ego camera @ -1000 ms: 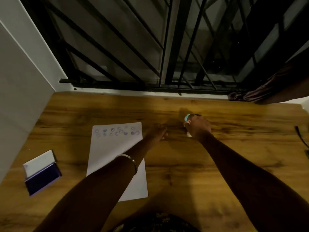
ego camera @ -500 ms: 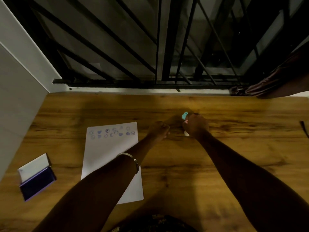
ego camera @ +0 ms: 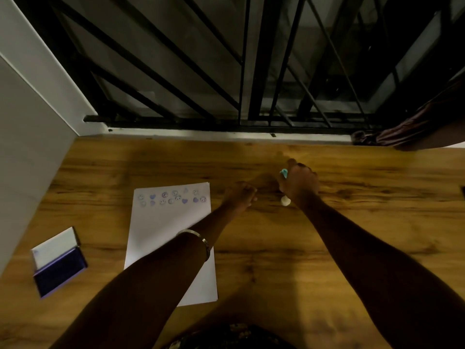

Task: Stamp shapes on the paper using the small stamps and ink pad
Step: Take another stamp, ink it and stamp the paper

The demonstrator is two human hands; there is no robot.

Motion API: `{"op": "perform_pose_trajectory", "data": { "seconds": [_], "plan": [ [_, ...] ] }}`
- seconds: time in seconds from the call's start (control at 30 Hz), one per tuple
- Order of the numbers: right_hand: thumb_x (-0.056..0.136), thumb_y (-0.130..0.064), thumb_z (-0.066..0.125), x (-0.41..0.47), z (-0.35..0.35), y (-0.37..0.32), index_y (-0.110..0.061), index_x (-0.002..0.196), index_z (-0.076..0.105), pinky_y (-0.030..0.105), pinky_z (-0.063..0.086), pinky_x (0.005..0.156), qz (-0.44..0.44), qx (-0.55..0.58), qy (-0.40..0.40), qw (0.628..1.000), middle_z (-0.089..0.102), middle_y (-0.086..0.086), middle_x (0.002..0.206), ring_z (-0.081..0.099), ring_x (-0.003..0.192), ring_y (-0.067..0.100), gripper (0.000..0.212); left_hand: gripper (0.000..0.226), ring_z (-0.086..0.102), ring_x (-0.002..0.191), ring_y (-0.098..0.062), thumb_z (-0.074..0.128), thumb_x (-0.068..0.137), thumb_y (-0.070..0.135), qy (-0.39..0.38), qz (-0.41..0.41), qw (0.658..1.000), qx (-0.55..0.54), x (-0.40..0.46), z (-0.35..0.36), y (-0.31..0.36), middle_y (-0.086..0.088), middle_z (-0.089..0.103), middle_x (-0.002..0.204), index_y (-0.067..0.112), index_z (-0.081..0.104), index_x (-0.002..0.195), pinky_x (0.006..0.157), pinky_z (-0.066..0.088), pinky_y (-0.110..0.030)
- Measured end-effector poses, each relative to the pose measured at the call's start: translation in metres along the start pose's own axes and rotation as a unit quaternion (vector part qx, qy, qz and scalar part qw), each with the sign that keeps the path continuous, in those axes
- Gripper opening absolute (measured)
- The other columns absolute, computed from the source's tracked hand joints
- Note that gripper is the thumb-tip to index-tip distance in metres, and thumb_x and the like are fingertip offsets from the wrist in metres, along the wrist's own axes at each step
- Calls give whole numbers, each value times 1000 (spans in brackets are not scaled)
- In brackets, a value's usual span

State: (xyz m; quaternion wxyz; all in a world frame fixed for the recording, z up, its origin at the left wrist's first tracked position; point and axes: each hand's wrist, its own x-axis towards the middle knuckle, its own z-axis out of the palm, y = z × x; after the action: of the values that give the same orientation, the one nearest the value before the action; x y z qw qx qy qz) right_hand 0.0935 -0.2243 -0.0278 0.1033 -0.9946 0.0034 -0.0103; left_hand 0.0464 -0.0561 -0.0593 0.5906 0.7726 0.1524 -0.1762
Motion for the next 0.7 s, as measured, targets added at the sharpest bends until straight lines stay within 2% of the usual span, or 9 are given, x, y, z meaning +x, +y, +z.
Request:
{"op": "perform_pose_trajectory", "data": {
  "seconds": [0.17,0.3,0.4,0.5,0.57,0.63,0.7],
  "plan": [
    [91,-30,56,9,5,-5,-14,107,60,39,52,81,-14,-46,-13,999,69,11,98,64,91,29,23,21,57,64,-4,51,98,24,13,1,1000,-8,4,-3,0,5,64,79,10,63,107,58,45,-15],
    [94,-31,53,8,4,-10,-12,104,62,37,53,78,-44,-52,17,998,69,10,93,64,85,26,23,23,58,66,-4,52,97,23,13,-14,999,-26,4,-8,2,5,64,82,8,62,110,53,46,-11],
    [96,-35,47,4,0,-19,-14,102,61,39,51,80,-81,-18,30,996,67,8,90,62,83,25,27,28,59,65,-5,53,97,24,22,-61,993,-98,2,-13,10,4,66,85,7,60,119,52,48,-14],
    [95,-36,46,-3,-6,-36,-14,101,64,34,47,75,-113,35,21,993,69,8,90,62,80,25,29,31,60,71,-9,48,99,21,23,-92,979,-179,-2,-20,18,-5,65,110,12,55,128,60,47,-23],
    [93,-37,52,-8,-10,-50,-15,102,67,33,51,73,-119,96,1,988,71,8,91,65,81,25,28,31,61,75,-11,44,101,19,22,-97,969,-228,-9,-26,22,-9,63,119,12,53,130,64,48,-25],
    [90,-35,58,-16,-11,-66,-15,101,68,28,48,68,-127,147,-15,981,73,8,90,67,81,24,24,30,62,77,-12,45,100,18,25,-97,961,-259,-16,-35,22,-10,63,119,11,55,127,68,51,-26],
    [89,-33,59,-25,-9,-84,-17,98,67,24,45,63,-145,174,-38,973,73,5,89,67,79,21,20,24,63,76,-12,52,98,17,28,-80,955,-285,-25,-47,18,-8,66,109,9,59,119,68,52,-27]
  ]
}}
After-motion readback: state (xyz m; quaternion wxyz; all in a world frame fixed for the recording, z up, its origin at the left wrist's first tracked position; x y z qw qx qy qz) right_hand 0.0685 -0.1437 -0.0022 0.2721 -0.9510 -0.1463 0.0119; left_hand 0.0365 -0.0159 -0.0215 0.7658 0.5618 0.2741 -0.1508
